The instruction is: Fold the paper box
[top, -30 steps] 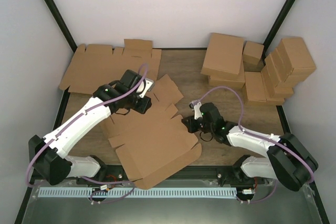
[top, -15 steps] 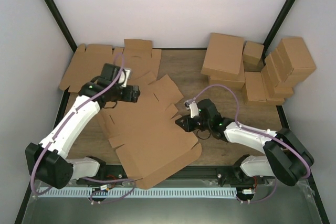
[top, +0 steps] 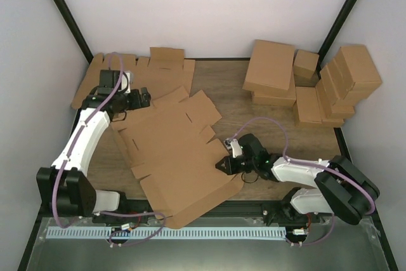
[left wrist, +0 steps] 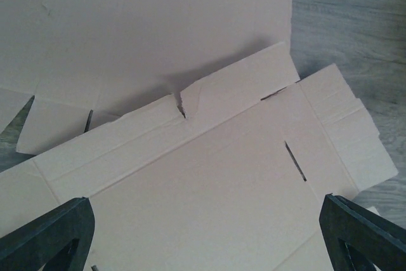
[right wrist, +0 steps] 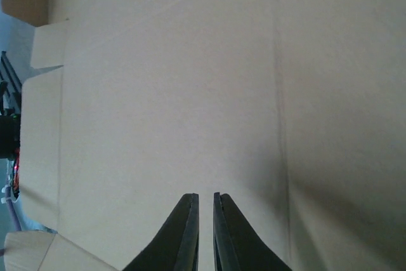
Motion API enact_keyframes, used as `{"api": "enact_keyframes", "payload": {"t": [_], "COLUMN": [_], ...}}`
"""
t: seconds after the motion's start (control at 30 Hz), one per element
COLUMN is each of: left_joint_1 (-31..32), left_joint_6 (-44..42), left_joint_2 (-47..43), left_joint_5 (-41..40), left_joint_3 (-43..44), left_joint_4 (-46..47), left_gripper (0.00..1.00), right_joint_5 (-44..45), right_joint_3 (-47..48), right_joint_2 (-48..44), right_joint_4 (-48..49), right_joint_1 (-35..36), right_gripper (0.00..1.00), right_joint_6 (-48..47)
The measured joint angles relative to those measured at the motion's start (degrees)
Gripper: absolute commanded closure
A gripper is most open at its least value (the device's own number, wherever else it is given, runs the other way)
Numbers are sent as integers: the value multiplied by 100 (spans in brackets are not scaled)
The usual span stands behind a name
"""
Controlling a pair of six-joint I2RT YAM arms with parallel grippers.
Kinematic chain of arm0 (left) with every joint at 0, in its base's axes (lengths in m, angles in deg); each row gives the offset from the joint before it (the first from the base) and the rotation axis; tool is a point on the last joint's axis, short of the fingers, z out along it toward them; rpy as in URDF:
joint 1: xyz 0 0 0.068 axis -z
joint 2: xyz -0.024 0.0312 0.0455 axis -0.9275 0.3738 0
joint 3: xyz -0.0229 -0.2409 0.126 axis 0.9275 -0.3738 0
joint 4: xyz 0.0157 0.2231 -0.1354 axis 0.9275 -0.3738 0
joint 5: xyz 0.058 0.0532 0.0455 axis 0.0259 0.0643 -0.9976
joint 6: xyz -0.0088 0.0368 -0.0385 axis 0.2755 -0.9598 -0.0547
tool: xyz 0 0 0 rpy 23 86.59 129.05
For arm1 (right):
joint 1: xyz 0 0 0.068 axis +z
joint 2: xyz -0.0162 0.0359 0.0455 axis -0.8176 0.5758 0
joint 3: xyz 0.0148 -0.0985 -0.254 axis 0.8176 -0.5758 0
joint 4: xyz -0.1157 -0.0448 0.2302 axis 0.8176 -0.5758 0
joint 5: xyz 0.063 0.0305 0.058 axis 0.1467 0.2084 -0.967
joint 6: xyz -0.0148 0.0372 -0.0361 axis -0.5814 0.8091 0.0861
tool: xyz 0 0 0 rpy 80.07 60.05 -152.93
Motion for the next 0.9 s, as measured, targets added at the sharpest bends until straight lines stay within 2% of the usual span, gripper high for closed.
{"api": "enact_keyframes", "payload": {"t": [0.13, 0.5, 0.6, 0.7, 0.9], "left_joint_1": [-219, -573, -621, -658, -680], "left_joint_6": [-94, -710, -953, -1182, -1840], "left_joint_2": [398, 1591, 2048, 2616, 4009], "left_joint_5": [179, 691, 881, 1078, 1355], "left_joint_3": [9, 369, 553, 892, 2216], "left_joint_4": [138, 413, 439, 422, 72], "left_gripper": [0, 0, 3, 7, 9], "right_joint_5": [129, 813, 966, 1056, 1056], "right_joint_3": [-127, -136, -136, -136, -136], "right_joint_2": [0, -170, -286, -299, -284], "right_joint_4": [-52, -560, -678, -767, -769], "right_joint_1": [2, 0, 0, -2, -7], "right_gripper": [99, 99, 99, 99, 99], "right_joint_6": [68, 177, 160, 160, 136]}}
